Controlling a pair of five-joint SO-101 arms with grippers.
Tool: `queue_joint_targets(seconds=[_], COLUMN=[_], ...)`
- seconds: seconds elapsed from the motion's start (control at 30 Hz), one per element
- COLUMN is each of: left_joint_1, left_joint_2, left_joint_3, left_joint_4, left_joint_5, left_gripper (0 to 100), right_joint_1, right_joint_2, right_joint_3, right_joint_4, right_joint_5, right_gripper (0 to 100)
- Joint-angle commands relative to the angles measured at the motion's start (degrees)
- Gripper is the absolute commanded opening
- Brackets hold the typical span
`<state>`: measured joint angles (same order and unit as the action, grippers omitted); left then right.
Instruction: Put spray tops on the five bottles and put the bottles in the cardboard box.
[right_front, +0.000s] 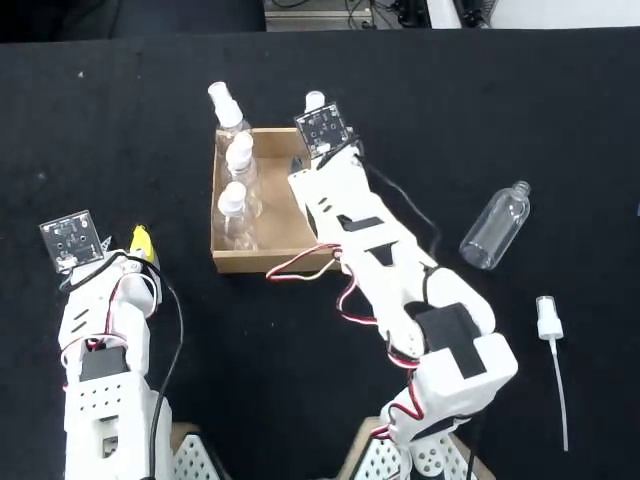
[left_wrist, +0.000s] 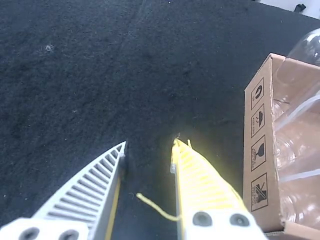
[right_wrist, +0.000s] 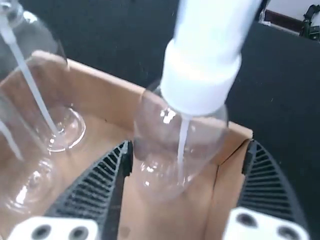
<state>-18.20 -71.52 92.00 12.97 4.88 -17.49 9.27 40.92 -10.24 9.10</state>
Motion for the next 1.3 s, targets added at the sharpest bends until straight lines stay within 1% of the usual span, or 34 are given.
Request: queue_joint_targets(seconds=[0.0,0.2,0.5,0.53,0.6,0.7,0.77,0.83,0.9,1.0,1.07,1.13,1.2,1.27], left_joint_1=[-0.48,-0.48,-0.48,-0.48,-0.48,-0.48,-0.48,-0.48,-0.48,-0.48,-0.48,-0.48,-0.48,-0.48], left_joint_2=[-0.97,-0.97,-0.97,-0.97,-0.97,-0.97,-0.97,-0.97,-0.97,-0.97,-0.97,-0.97,-0.97,-0.97], left_joint_3=[-0.66,-0.66,-0.66,-0.66,-0.66,-0.66,-0.57,-0.57,-0.57,-0.57,-0.57,-0.57,-0.57,-0.57], left_joint_4=[-1.41,-1.41,-1.41,-1.41,-1.41,-1.41,-1.41,-1.41,-1.41,-1.41,-1.41,-1.41,-1.41,-1.41], left_joint_5=[-0.62,-0.62,-0.62,-0.62,-0.62,-0.62,-0.62,-0.62,-0.62,-0.62,-0.62,-0.62,-0.62,-0.62], left_gripper=[13,13,13,13,13,13,13,13,13,13,13,13,13,13], right_joint_1=[-0.88,-0.97,-0.97,-0.88,-0.79,-0.26,1.41,4.31,8.35,16.70,23.65,32.00,40.00,46.24], right_joint_2=[-3.56,-5.76,-21.05,-23.52,-29.32,-39.34,-45.85,-52.00,-57.63,-63.43,-64.84,-64.13,-61.93,-57.89], right_joint_3=[-0.31,0.92,12.18,13.49,15.25,14.90,13.49,11.38,8.40,2.42,-1.71,-5.14,-7.34,-8.40], right_joint_4=[0.35,0.35,0.70,2.02,8.00,21.80,29.89,37.63,48.00,62.68,70.07,74.11,76.22,77.71], right_joint_5=[0.44,0.09,0.35,0.35,0.35,0.35,0.35,0.35,0.44,0.53,2.11,3.78,6.51,11.34], right_gripper=[31.6,31.5,31.5,31.5,31.5,31.5,31.4,31.4,30.9,23.9,19.3,19.2,22.6,27.0])
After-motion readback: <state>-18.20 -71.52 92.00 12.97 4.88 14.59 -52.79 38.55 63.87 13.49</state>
